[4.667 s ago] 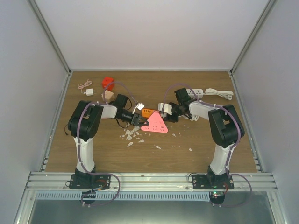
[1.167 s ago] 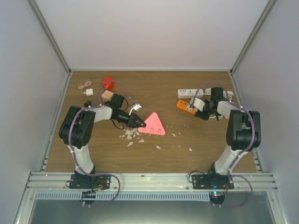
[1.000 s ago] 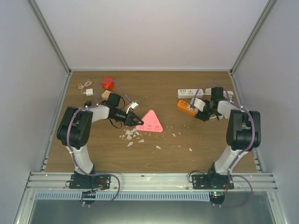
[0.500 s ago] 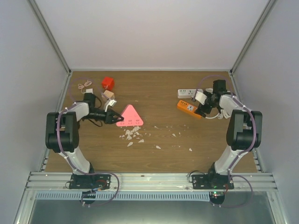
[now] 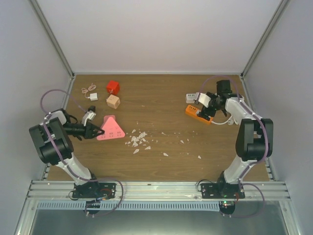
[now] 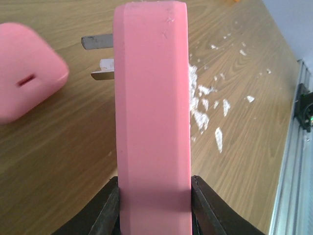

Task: Pull the plug off the socket

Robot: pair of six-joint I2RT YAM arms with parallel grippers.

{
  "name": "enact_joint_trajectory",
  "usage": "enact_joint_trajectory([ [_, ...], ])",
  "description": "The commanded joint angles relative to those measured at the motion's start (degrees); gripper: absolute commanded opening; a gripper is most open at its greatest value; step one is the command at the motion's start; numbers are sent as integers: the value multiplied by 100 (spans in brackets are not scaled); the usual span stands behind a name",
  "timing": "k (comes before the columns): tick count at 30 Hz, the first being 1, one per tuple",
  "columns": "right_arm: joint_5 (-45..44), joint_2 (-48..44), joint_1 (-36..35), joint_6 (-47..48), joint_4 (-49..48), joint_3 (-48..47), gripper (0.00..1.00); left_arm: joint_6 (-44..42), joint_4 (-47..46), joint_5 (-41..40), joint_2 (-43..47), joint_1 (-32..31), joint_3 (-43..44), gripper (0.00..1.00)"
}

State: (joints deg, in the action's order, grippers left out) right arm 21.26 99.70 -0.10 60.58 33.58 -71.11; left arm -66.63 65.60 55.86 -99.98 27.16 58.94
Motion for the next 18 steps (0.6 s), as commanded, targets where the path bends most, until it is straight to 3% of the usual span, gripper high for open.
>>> enact_joint_trajectory([
  [1, 30, -187, -336, -210, 131, -102, 100, -948, 631, -397, 258, 496, -46, 0],
  [11, -132, -188, -628, -301, 177, -122, 100, -1930, 1131, -943, -60, 1555, -305, 0],
  [18, -163, -153, -714, -325, 220, -149, 100, -1732, 620, -1132, -363, 1852, -528, 6],
])
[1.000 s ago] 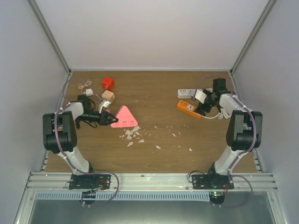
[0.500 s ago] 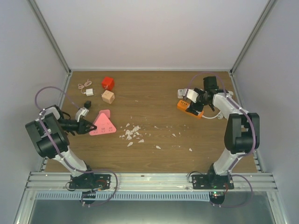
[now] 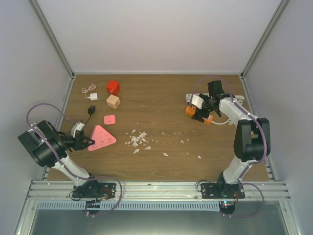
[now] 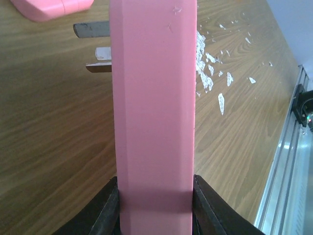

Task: Pull the plug off the socket

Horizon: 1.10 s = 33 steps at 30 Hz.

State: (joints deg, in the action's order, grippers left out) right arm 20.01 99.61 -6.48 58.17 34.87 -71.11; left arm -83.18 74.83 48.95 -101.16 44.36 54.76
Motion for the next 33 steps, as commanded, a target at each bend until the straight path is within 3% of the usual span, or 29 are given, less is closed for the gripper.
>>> enact_joint_trajectory([
  [1, -43, -136, -87, -93, 102, -149, 100, -11, -391, -439, -286, 162, -102, 9],
  [9, -70, -177, -108, -139, 98, -69, 100, 579, -983, -526, -556, 228, 104, 22],
  [24, -103, -249, -112, -135, 68, 18, 100, 1125, -1434, -560, -574, 243, 248, 57],
  [27, -93, -265, -115, -148, 70, 3, 100, 1203, -1548, -571, -413, 242, 222, 69],
  [31, -83, -335, -109, -197, 111, -63, 100, 1279, -1630, -580, -137, 237, 242, 97],
  [33, -63, -405, -107, -298, 132, -107, 100, 1309, -1620, -610, 82, 229, 283, 99],
])
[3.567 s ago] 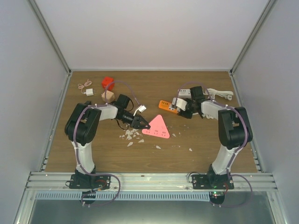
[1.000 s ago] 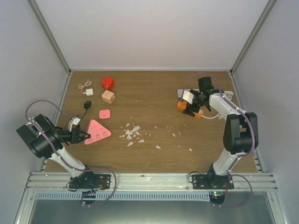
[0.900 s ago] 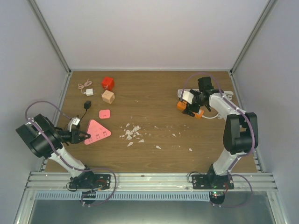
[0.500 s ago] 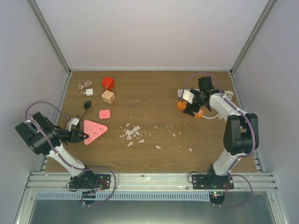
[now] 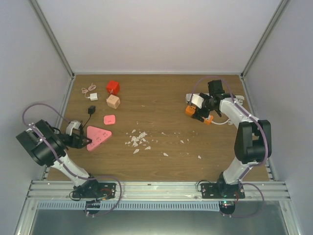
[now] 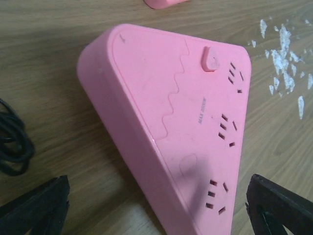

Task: Pull the plug off the socket

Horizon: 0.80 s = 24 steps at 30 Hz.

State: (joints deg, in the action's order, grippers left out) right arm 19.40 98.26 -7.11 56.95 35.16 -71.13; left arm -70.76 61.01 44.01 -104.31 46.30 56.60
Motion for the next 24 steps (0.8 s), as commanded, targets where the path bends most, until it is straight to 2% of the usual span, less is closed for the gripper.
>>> enact_joint_trajectory([
  [1, 4, -312, -44, -223, 122, -129, 100, 70, -231, -134, 505, 22, 124, 99],
  [6, 123, -567, -38, -505, 110, -199, 100, 244, -299, -343, 1035, -64, 361, 99],
  [13, 446, -897, 21, -1185, -283, -293, 100, 776, 40, -351, 1510, -511, 1354, 99],
  [19, 720, -1266, 229, -1756, -588, -357, 99, 1697, -196, -845, 1913, -1908, 2106, 99],
  [24, 926, -1807, 514, -2209, -639, -239, 100, 2583, -194, -1245, 1884, -3258, 2711, 99],
])
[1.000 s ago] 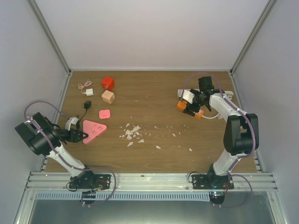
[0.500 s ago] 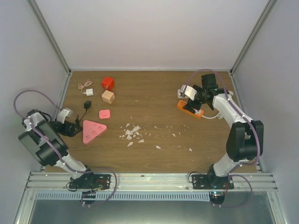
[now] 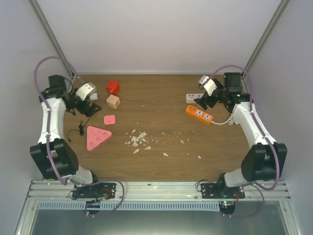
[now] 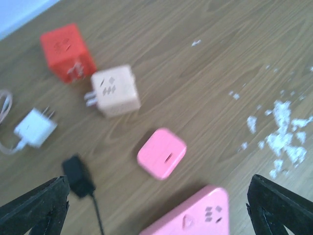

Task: Pull the plug off the socket

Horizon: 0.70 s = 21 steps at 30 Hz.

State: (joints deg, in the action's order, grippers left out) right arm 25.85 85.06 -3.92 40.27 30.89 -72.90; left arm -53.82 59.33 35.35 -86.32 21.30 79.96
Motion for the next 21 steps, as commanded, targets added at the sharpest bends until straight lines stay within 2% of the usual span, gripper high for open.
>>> enact_joint_trajectory([
  [1, 314, -632, 236, -632, -234, 12, 100, 1030, -37, -457, 48, -1019, 467, 99],
  [8, 353, -1768, 304, -1276, -351, 707, 100, 2091, -461, -1198, -302, -2681, 964, 99],
  [12, 355, -2384, 304, -1654, -392, 1210, 100, 2465, -679, -1146, -480, -3323, 1107, 99],
  [15, 344, -2714, 303, -1963, -488, 1617, 100, 2730, -1165, -897, -383, -3668, 837, 99],
  [19, 318, -2947, 527, -2282, -552, 2018, 100, 3384, -1878, -1298, -348, -4091, 348, 99],
  [21, 308, -2978, 647, -2440, -606, 2161, 100, 3656, -2171, -1204, -287, -4142, 75, 99],
])
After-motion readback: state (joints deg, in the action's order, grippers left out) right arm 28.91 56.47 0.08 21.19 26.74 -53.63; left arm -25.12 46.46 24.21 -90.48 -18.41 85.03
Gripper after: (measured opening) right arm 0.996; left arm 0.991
